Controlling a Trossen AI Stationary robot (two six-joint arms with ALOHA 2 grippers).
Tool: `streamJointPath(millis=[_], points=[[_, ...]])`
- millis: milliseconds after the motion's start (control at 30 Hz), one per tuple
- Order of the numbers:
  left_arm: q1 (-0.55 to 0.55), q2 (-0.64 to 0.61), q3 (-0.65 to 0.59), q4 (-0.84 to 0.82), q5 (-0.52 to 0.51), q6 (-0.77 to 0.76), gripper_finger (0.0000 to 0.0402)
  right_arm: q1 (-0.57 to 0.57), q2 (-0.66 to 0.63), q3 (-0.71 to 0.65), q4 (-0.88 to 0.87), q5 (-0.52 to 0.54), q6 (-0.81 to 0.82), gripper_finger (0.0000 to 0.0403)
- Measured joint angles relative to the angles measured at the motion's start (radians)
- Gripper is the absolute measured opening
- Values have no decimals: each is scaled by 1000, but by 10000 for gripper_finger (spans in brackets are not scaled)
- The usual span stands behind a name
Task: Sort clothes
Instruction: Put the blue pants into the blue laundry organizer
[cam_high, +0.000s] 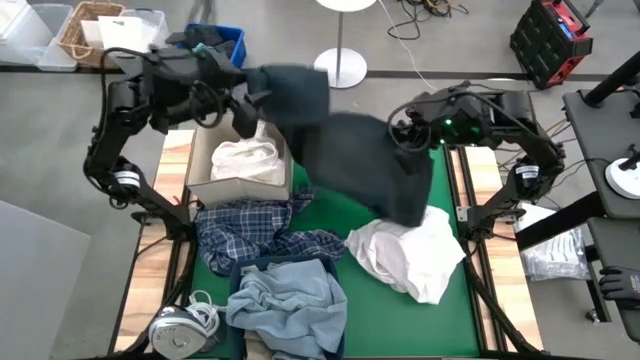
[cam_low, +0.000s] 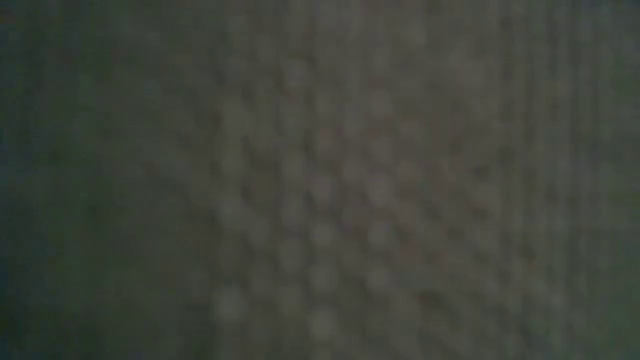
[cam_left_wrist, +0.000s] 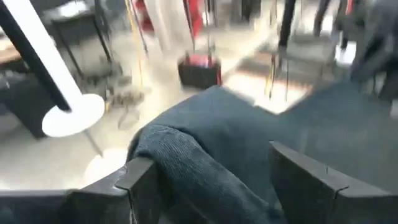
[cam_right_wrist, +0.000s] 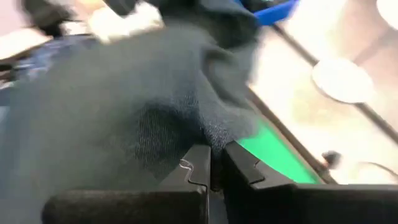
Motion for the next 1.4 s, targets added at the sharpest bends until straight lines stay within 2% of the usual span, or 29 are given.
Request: streamJointPath(millis=[100,167,267,400,533,700,867,933,1000,1167,1300,1400], points=[[0,8,-4,-66,11,0,245,5,6,-15,55,-80,-16,11],[-2,12,-4,-55,20,-6,245,16,20,-15,46,-60,-46,11],[-2,17,-3,-65,89,7,245,18,46,-18,17,6,-90,11],[-2,21,-4,-91,106,1,245,17,64,-41,18,13,-139,11],[4,17,-4,-160,103,-131,247,12,64,-70,17,39,-137,12],[10,35,-4,-317,81,-238,276,8,64,-80,13,57,-126,12],[8,61,-4,-340,63,-237,315,9,64,-80,12,56,-112,12],[5,66,-4,-297,71,-201,326,9,64,-80,12,56,-128,12],[1,71,-4,-198,131,-142,333,11,64,-80,14,56,-165,12],[-2,102,-4,83,401,12,336,12,64,-80,48,55,-268,12],[0,141,-3,197,427,67,335,12,64,-80,114,50,-325,12],[5,184,-3,225,427,95,333,35,64,-87,192,-17,-465,12]])
